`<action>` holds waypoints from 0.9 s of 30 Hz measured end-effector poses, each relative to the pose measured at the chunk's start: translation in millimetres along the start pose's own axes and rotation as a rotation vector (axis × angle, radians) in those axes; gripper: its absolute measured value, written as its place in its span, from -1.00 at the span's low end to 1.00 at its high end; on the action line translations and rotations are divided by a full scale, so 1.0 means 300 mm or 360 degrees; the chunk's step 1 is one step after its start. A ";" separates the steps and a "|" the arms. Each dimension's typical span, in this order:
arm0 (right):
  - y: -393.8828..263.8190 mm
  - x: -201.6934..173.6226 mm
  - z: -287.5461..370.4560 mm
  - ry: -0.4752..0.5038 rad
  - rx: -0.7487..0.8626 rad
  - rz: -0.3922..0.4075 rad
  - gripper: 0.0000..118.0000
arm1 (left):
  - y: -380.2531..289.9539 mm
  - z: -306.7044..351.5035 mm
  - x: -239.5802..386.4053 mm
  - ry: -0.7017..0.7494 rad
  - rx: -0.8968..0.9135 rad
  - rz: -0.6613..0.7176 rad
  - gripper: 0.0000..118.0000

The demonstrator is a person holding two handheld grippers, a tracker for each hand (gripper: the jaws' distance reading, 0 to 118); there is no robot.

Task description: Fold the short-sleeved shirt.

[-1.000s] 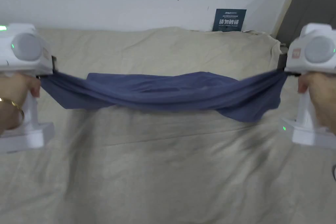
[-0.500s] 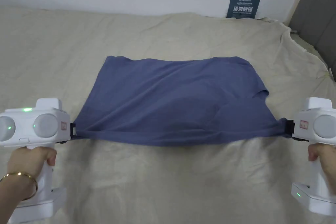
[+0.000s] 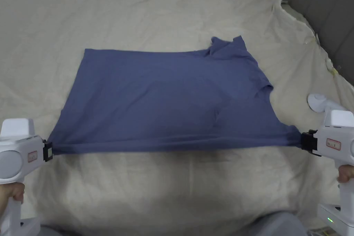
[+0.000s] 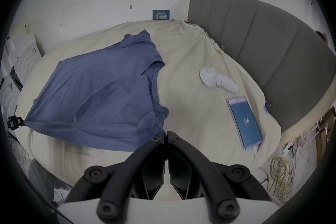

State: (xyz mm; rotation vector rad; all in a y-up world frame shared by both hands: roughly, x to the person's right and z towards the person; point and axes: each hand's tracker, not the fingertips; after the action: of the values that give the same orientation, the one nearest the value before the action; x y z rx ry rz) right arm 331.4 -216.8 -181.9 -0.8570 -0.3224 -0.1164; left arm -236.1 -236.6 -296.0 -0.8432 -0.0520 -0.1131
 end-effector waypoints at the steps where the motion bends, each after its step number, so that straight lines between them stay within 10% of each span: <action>1: -0.029 0.009 0.007 0.0011 -0.0005 -0.0036 -0.99 | -0.024 0.003 -0.001 -0.0005 -0.0002 0.0003 -1.00; 17: -0.195 0.043 0.000 -0.0038 -0.0121 -0.0036 -0.98 | -0.222 0.023 -0.055 -0.0100 -0.0117 0.0192 -1.00; 21: -0.214 0.049 0.002 -0.0001 -0.0117 -0.0109 -0.82 | -0.198 0.053 -0.055 0.0009 -0.0089 0.0158 0.08; 23: -0.220 0.063 0.012 0.0038 -0.0178 -0.0142 0.01 | -0.185 0.066 -0.073 0.0003 -0.0076 0.0141 0.92; 25: -0.222 0.086 0.027 0.0118 -0.0201 -0.0163 0.60 | -0.173 0.090 -0.094 -0.0007 -0.0052 0.0155 1.00; 27: -0.223 0.099 0.081 0.0127 -0.0035 -0.0165 0.71 | -0.141 0.126 -0.114 -0.0096 0.0008 0.0257 1.00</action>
State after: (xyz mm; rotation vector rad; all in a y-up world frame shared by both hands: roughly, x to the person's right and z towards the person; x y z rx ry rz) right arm 338.7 -241.3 -109.1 -0.8554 -0.2909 -0.2502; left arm -275.1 -233.6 -242.7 -0.8428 -0.0408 0.0640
